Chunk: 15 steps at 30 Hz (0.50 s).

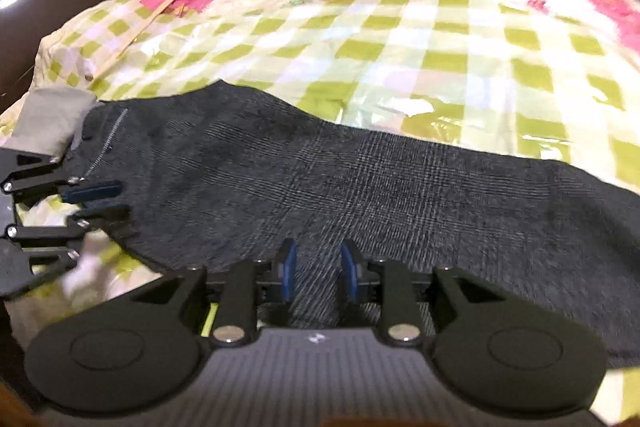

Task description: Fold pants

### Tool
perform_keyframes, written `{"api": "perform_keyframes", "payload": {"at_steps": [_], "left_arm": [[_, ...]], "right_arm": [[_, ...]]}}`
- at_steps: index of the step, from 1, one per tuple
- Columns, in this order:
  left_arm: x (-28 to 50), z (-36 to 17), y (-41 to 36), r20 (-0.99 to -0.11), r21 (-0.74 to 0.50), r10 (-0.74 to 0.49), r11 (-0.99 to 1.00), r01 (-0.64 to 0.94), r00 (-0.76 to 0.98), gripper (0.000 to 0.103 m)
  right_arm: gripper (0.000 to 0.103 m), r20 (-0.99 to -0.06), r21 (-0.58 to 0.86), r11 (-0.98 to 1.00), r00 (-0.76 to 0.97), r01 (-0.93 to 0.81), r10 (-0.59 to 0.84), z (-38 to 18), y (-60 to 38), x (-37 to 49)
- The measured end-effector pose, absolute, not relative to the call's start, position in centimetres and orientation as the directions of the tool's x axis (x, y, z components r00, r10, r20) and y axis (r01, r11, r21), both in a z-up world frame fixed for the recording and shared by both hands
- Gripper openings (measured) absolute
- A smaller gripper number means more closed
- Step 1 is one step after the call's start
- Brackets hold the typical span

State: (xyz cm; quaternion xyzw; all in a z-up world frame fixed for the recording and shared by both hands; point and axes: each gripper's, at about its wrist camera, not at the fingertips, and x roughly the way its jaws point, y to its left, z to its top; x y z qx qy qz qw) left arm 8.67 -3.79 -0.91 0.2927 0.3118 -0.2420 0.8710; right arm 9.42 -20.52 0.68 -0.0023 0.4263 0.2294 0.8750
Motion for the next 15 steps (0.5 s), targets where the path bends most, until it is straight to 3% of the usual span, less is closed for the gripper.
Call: {"api": "perform_keyframes", "payload": {"at_steps": [2,4,6,11,15], "left_arm": [[9.6,-1.9,-5.2,-0.737,0.310,-0.259,0.691,0.653,0.624,0.032],[9.5,-3.0,-5.7,-0.779,0.272,-0.266,0.673,0.688,0.568,0.020],[8.6,-3.2,-6.3,-0.777,0.309,-0.252,0.646,0.698,0.577,0.020],[8.6,-1.2,-7.3,-0.762,0.266,-0.305,0.657,0.705,0.571,0.030],[9.0,-1.1,-9.8,-0.740,0.275,-0.347,0.626,0.730,0.576,0.032]], "right_arm": [[0.027,-0.767,0.230,0.880,0.479,-0.416,0.427,-0.4,-20.4,10.8],[0.027,-0.810,0.244,0.871,0.405,-0.426,0.425,-1.4,-20.4,11.0],[0.028,-0.823,0.250,0.852,0.364,-0.459,0.437,-1.6,-20.7,10.1],[0.026,-0.790,0.328,0.847,0.370,-0.419,0.489,-0.7,-23.1,7.9],[0.028,-0.725,0.368,0.879,0.499,-0.303,0.475,1.1,-26.7,6.7]]}}
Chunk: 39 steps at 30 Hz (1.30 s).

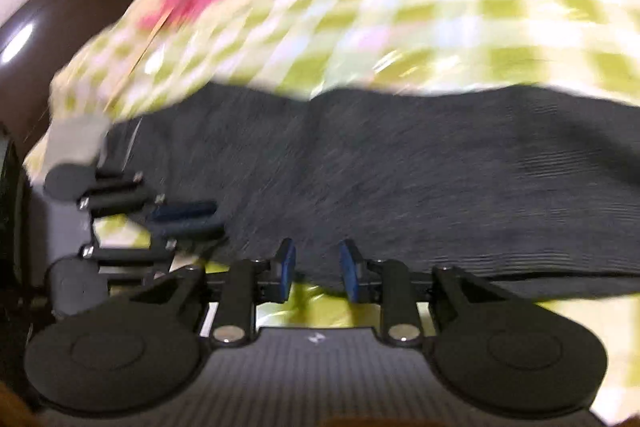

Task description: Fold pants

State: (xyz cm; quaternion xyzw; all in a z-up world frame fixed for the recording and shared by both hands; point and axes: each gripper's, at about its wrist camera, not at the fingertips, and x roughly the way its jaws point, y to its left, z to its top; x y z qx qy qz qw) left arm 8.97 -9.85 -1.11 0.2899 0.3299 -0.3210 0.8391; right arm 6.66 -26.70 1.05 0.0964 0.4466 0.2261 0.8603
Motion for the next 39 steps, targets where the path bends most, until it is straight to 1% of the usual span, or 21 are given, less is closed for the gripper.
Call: {"api": "perform_keyframes", "payload": {"at_steps": [2,4,5,7,10,13,16,21,25,28,31,33,34,35,36,37,38,39], "left_arm": [[9.1,-2.0,-10.9,-0.755,0.273,-0.348,0.604,0.749,0.556,0.032],[8.9,-2.6,-11.6,-0.759,0.293,-0.334,0.590,0.752,0.558,0.028],[8.8,-2.6,-11.7,-0.761,0.295,-0.331,0.589,0.752,0.558,0.028],[8.7,-2.3,-12.1,-0.764,0.301,-0.325,0.584,0.754,0.557,0.030],[9.0,-1.4,-12.9,-0.764,0.303,-0.330,0.576,0.759,0.555,0.033],[9.1,-0.3,-14.3,-0.749,0.254,-0.394,0.572,0.780,0.532,0.038],[9.0,-0.4,-17.0,-0.737,0.240,-0.436,0.546,0.803,0.516,0.039],[8.6,-1.2,-20.6,-0.733,0.270,-0.448,0.499,0.823,0.512,0.039],[8.6,-1.0,-21.6,-0.744,0.258,-0.455,0.480,0.839,0.489,0.039],[8.6,-1.1,-22.0,-0.748,0.270,-0.443,0.477,0.836,0.494,0.039],[8.6,-1.0,-22.5,-0.744,0.262,-0.449,0.486,0.834,0.495,0.039],[8.7,-0.9,-22.8,-0.739,0.265,-0.452,0.488,0.832,0.500,0.040],[8.6,-0.8,-23.0,-0.735,0.266,-0.456,0.487,0.832,0.502,0.040],[8.6,-0.6,-23.1,-0.729,0.264,-0.464,0.488,0.832,0.503,0.041],[8.6,-0.4,-23.2,-0.724,0.262,-0.471,0.489,0.832,0.505,0.045],[8.5,-0.3,-23.3,-0.716,0.261,-0.480,0.490,0.832,0.507,0.050],[8.3,-0.1,-23.3,-0.704,0.266,-0.488,0.493,0.829,0.516,0.052],[8.3,-0.1,-23.4,-0.697,0.283,-0.482,0.496,0.821,0.532,0.054]], "right_arm": [[0.030,-0.720,0.336,0.912,0.561,-0.235,0.409,1.3,-28.7,6.1],[0.032,-0.721,0.332,0.933,0.600,-0.138,0.345,1.0,-31.3,5.7],[0.032,-0.716,0.335,0.936,0.618,-0.103,0.325,0.9,-32.5,5.7],[0.033,-0.696,0.324,0.944,0.662,-0.058,0.279,1.1,-34.6,5.7],[0.033,-0.707,0.277,0.959,0.663,-0.061,0.247,1.2,-35.7,7.1],[0.032,-0.718,0.253,0.961,0.644,-0.114,0.265,1.8,-36.5,7.1],[0.033,-0.747,0.170,0.969,0.618,-0.178,0.245,1.6,-36.3,6.4],[0.033,-0.783,0.038,0.961,0.589,-0.275,0.199,0.1,-36.4,5.7],[0.041,-0.793,-0.033,0.925,0.574,-0.377,0.206,0.1,-35.8,5.2],[0.041,-0.794,-0.101,0.900,0.579,-0.424,0.185,-0.2,-35.2,5.3],[0.041,-0.782,-0.087,0.906,0.592,-0.415,0.195,-0.4,-35.1,5.9],[0.041,-0.773,-0.113,0.896,0.605,-0.429,0.192,-0.4,-34.5,6.1],[0.041,-0.764,-0.141,0.890,0.620,-0.433,0.181,-0.5,-34.1,6.1],[0.038,-0.752,-0.169,0.885,0.637,-0.434,0.169,-0.5,-33.8,6.1],[0.038,-0.749,-0.174,0.884,0.641,-0.434,0.167,-0.6,-33.8,6.3],[0.034,-0.748,-0.163,0.890,0.642,-0.426,0.170,-0.6,-33.9,6.5],[0.026,-0.749,-0.139,0.898,0.638,-0.417,0.180,-0.6,-34.2,6.8],[0.024,-0.750,-0.125,0.903,0.635,-0.412,0.186,-0.5,-34.4,7.0]]}}
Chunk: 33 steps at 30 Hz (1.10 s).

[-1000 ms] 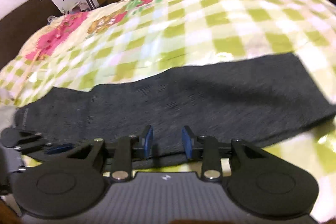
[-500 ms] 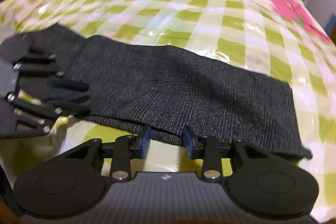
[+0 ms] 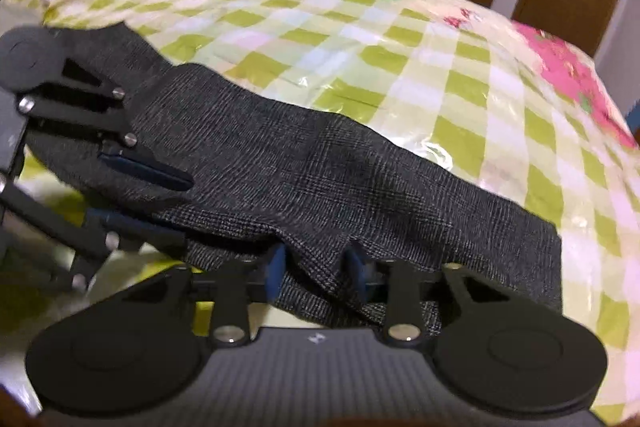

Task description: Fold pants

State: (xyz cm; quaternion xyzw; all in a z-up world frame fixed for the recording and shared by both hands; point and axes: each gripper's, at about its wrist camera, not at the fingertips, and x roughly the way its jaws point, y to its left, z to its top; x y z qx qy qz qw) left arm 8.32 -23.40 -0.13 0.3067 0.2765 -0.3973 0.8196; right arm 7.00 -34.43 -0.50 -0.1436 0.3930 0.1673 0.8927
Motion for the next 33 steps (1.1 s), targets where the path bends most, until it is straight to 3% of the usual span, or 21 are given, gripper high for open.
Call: {"api": "perform_keyframes", "payload": {"at_steps": [3,6,10,11,13,15,19,21,23,30,33], "left_arm": [[8.8,-1.5,-24.2,-0.697,0.361,-0.420,0.494,0.791,0.581,0.052],[9.9,-2.2,-24.6,-0.722,0.319,-0.411,0.515,0.795,0.556,0.022],[10.3,-1.1,-24.5,-0.711,0.256,-0.452,0.547,0.797,0.538,0.021],[10.3,-0.8,-24.6,-0.708,0.249,-0.459,0.548,0.798,0.536,0.020],[10.3,-0.4,-24.8,-0.704,0.242,-0.470,0.546,0.802,0.533,0.020],[10.4,0.0,-25.0,-0.701,0.236,-0.476,0.548,0.802,0.531,0.020],[10.6,0.1,-25.0,-0.705,0.228,-0.474,0.553,0.801,0.528,0.020],[10.7,0.1,-24.9,-0.708,0.213,-0.478,0.558,0.802,0.520,0.020],[10.8,0.2,-25.1,-0.711,0.194,-0.487,0.557,0.808,0.507,0.020],[9.3,-0.2,-25.4,-0.728,0.176,-0.514,0.499,0.848,0.454,0.020],[9.5,-1.6,-25.8,-0.755,0.174,-0.494,0.483,0.858,0.431,0.020]], "right_arm": [[0.015,-0.735,-0.086,0.913,0.645,-0.398,0.211,0.2,-34.9,6.8],[0.011,-0.724,-0.035,0.927,0.648,-0.374,0.235,0.9,-35.5,6.7],[0.011,-0.727,-0.023,0.929,0.644,-0.368,0.237,0.9,-35.6,6.3],[0.017,-0.722,-0.025,0.928,0.648,-0.373,0.241,0.9,-35.5,6.0],[0.018,-0.714,-0.032,0.920,0.653,-0.391,0.253,0.7,-35.1,5.5],[0.028,-0.709,-0.058,0.906,0.656,-0.419,0.258,0.3,-34.6,5.2],[0.029,-0.717,-0.142,0.904,0.671,-0.404,0.187,-1.0,-34.0,5.8],[0.022,-0.706,-0.174,0.905,0.689,-0.388,0.160,-1.1,-34.1,5.9],[0.009,-0.701,-0.190,0.917,0.702,-0.350,0.123,-1.0,-34.6,6.2],[0.006,-0.672,-0.233,0.907,0.732,-0.351,0.111,1.8,-34.7,4.3],[0.005,-0.689,-0.284,0.891,0.722,-0.354,0.067,0.1,-34.7,3.9]]}}
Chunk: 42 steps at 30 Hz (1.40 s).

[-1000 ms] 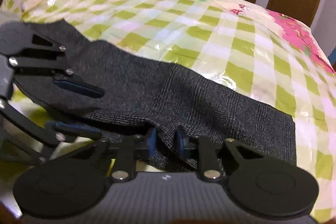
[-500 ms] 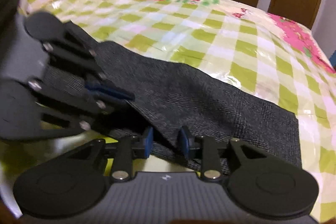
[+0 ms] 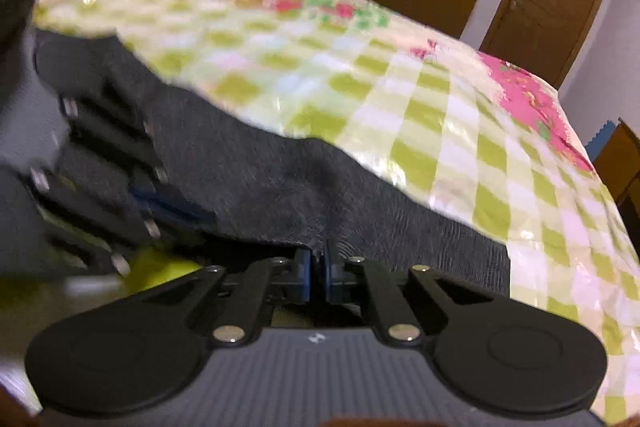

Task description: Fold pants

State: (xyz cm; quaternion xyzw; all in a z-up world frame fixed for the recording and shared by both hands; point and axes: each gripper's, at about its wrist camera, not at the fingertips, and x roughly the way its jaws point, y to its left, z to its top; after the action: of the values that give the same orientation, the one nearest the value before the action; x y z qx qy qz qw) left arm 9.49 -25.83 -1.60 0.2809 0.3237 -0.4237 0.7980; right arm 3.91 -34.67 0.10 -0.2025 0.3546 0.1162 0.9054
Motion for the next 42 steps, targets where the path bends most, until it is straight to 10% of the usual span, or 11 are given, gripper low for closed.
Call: {"api": "perform_keyframes", "payload": {"at_steps": [7,26,42], "left_arm": [[9.5,-1.8,-25.8,-0.758,0.170,-0.495,0.478,0.862,0.424,0.020],[8.9,-2.2,-26.3,-0.756,0.214,-0.487,0.447,0.868,0.437,0.019],[8.8,-1.8,-25.9,-0.740,0.219,-0.489,0.475,0.852,0.463,0.028]], "right_arm": [[0.033,-0.702,-0.068,0.979,0.706,-0.194,0.092,0.3,-38.4,3.0],[0.035,-0.651,0.552,0.738,0.754,0.387,0.091,-2.6,-52.0,2.1],[0.031,-0.609,0.601,0.679,0.791,0.422,0.048,-2.6,-53.5,1.2]]}}
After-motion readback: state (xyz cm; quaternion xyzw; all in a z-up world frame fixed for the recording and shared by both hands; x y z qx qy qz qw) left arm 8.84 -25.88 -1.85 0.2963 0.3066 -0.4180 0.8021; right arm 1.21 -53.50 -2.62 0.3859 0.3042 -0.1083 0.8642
